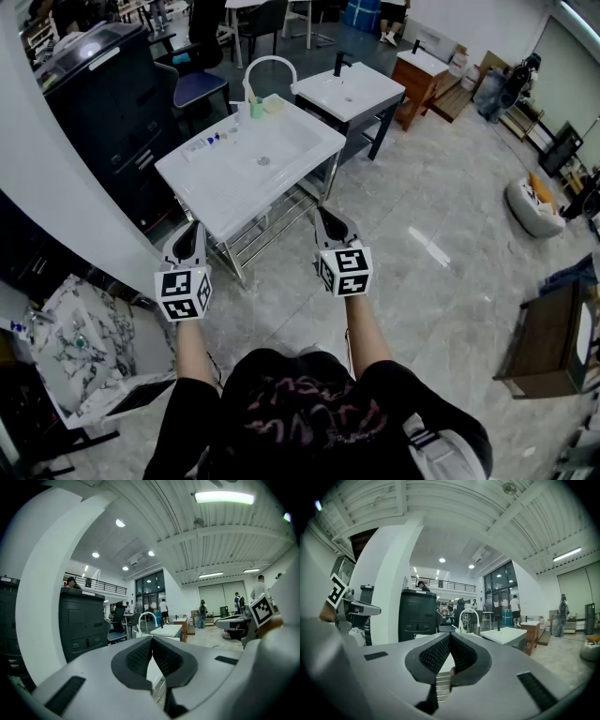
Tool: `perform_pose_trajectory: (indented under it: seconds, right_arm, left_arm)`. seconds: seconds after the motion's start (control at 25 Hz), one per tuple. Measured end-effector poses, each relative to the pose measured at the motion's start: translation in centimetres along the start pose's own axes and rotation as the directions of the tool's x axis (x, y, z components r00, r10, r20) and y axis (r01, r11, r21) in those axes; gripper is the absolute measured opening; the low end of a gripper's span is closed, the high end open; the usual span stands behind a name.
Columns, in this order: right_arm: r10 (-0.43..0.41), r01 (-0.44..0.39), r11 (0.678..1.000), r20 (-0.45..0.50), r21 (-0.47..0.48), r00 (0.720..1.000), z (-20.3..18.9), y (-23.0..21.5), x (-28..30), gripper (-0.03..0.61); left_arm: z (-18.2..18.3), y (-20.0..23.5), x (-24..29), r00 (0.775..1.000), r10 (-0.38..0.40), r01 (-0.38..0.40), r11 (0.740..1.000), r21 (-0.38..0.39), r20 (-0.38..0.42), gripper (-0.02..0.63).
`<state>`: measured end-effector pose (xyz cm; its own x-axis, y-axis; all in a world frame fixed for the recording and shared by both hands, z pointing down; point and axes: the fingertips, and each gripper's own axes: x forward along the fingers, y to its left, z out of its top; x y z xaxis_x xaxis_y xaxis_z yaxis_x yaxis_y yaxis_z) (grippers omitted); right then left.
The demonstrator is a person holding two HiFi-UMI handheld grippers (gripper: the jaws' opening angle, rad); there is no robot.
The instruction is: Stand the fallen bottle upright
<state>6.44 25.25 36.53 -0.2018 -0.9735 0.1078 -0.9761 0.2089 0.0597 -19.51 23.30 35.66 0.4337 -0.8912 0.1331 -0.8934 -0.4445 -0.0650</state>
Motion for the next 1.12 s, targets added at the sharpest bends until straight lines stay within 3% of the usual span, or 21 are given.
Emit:
perform_pose_trajectory:
  seconds: [0.76,1.12]
  right_arm:
    - [0.033,-0.033,0.999,-0.012,-0.02,0.999,-0.7,2.9,1.1,0.014]
    - [0.04,-0.04,0.999,-0.028,-0.004,0.999,-1.3,2.1,4.2,0.014]
  left_arm:
    - [-1.9,2.4,-1.1,1.0,0.015,-0.015,1.0,-0.013,-0.022,0.017]
    - [-3.0,3.3,1.7,0.999,0.01,-0.012,0.999,-0.033,-0.047,0.017]
